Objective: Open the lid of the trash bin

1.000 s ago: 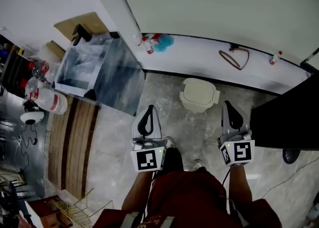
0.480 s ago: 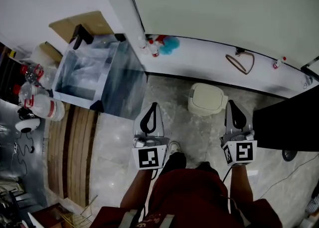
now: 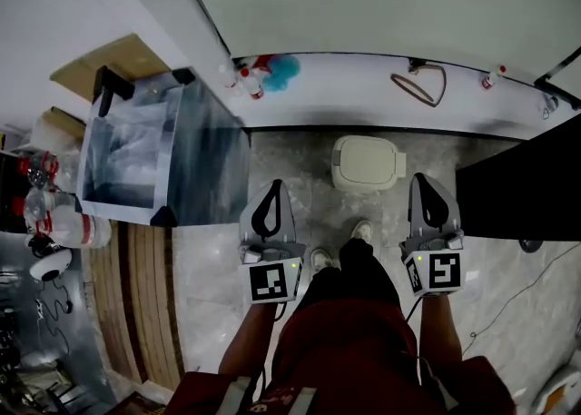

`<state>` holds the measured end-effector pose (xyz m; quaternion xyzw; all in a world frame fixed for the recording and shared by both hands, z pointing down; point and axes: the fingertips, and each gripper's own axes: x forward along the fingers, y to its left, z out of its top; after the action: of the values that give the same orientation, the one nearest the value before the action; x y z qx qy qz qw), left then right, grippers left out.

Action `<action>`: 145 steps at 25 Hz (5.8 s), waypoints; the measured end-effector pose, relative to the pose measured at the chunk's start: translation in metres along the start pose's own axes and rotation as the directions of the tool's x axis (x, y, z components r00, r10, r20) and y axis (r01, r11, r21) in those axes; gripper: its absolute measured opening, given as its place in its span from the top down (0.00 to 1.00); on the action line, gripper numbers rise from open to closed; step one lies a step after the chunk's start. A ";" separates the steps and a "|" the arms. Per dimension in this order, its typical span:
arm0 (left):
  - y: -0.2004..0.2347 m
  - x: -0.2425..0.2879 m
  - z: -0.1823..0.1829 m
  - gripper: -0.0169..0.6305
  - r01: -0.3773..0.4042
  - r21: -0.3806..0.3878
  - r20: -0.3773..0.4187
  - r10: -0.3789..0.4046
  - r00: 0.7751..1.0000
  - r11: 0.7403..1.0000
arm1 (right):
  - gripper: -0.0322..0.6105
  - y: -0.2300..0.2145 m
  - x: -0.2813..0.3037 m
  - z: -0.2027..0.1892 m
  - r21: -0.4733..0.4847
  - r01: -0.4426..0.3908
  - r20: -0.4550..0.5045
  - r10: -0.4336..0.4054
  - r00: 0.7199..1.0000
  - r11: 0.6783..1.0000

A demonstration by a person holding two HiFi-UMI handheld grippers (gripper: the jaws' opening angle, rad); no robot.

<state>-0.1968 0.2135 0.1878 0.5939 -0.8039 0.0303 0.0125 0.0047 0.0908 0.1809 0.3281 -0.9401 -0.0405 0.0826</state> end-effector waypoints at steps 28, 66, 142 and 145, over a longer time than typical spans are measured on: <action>-0.166 0.213 0.003 0.97 0.273 0.075 -0.019 -0.272 0.962 0.959 | 0.95 -0.210 0.051 -0.051 0.153 0.235 -0.024 -0.234 0.972 0.960; -0.148 0.259 -0.299 0.97 0.578 -0.053 -0.477 -0.529 0.702 0.815 | 0.95 -0.096 0.114 -0.268 0.183 0.319 -0.478 -0.199 0.856 0.930; -0.127 0.238 -0.602 0.96 0.622 -0.088 -0.756 -0.459 0.466 0.778 | 0.95 -0.058 0.107 -0.407 0.193 0.325 -0.649 -0.128 0.750 0.926; -0.128 0.239 -0.600 0.96 0.623 -0.087 -0.765 -0.453 0.458 0.777 | 0.95 -0.062 0.105 -0.404 0.182 0.330 -0.649 -0.139 0.748 0.926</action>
<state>-0.1539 -0.0135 0.8045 0.7475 -0.4846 0.3496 0.2904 0.0351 -0.0321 0.5838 0.4476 -0.8053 0.1961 0.3356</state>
